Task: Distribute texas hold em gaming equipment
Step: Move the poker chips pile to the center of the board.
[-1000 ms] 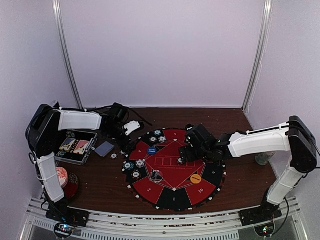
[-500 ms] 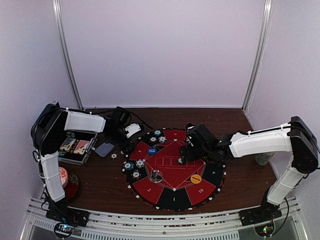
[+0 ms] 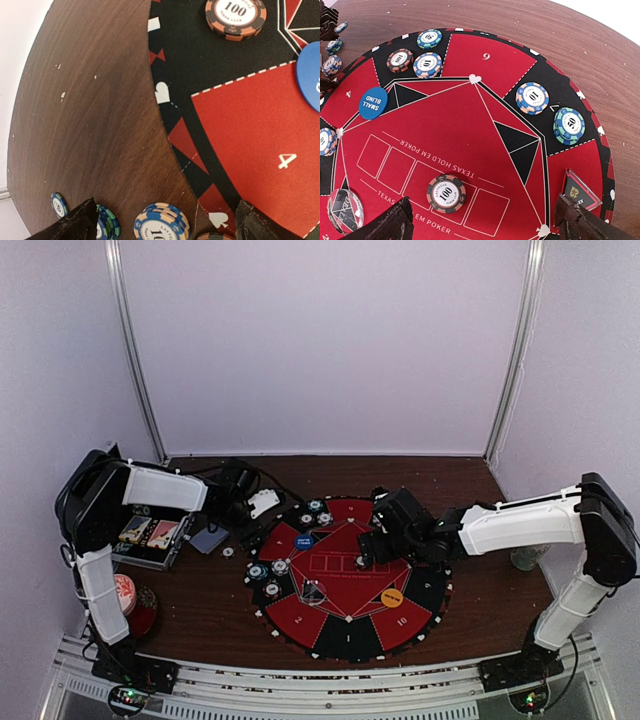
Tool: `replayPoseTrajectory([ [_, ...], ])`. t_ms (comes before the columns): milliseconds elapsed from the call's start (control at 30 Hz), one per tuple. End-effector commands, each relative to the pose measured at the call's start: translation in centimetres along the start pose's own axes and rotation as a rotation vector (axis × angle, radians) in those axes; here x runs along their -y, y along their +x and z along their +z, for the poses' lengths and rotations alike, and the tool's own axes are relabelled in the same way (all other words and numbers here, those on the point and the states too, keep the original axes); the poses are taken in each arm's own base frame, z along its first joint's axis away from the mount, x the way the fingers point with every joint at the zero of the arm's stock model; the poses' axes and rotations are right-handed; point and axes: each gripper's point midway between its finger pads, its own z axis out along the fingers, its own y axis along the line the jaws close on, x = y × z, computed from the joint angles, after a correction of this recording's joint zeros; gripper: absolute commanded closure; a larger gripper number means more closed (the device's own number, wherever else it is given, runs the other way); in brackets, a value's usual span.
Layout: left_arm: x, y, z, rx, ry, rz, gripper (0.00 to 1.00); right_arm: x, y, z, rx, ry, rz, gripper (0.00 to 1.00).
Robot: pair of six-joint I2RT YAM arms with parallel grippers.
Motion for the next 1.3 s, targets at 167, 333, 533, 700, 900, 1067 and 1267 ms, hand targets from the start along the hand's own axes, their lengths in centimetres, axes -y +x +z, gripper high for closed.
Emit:
replayPoseTrajectory([
  [167, -0.6, 4.5, -0.5, -0.145, -0.031, 0.035, 0.02, 0.0, -0.8, -0.9, 0.035, -0.015, 0.009, 0.0],
  [333, -0.9, 5.2, -0.8, -0.16, -0.036, 0.034, 0.02, 0.0, -0.9, -1.0, 0.038, -0.017, 0.011, 0.0],
  [533, -0.7, 5.5, -1.3, -0.161, -0.026, 0.035, 0.02, 0.0, -0.7, -0.8, 0.032, -0.014, 0.004, 0.0],
  [700, -0.8, 3.9, -2.3, -0.105, 0.004, 0.006, 0.02, -0.7, 0.4, 0.3, -0.027, -0.022, -0.022, 0.0],
  [900, -1.8, -1.5, -4.7, 0.055, 0.073, -0.058, 0.02, -2.7, 2.2, 2.3, -0.137, -0.072, -0.046, 0.01],
  [1067, -2.1, -4.1, -7.0, 0.162, 0.105, -0.068, 0.02, -4.8, 3.1, 3.1, -0.241, -0.141, -0.061, 0.03],
  [1267, -1.4, -3.9, -8.4, 0.222, 0.112, -0.059, 0.02, -5.1, 4.0, 3.5, -0.363, -0.147, -0.091, 0.09],
])
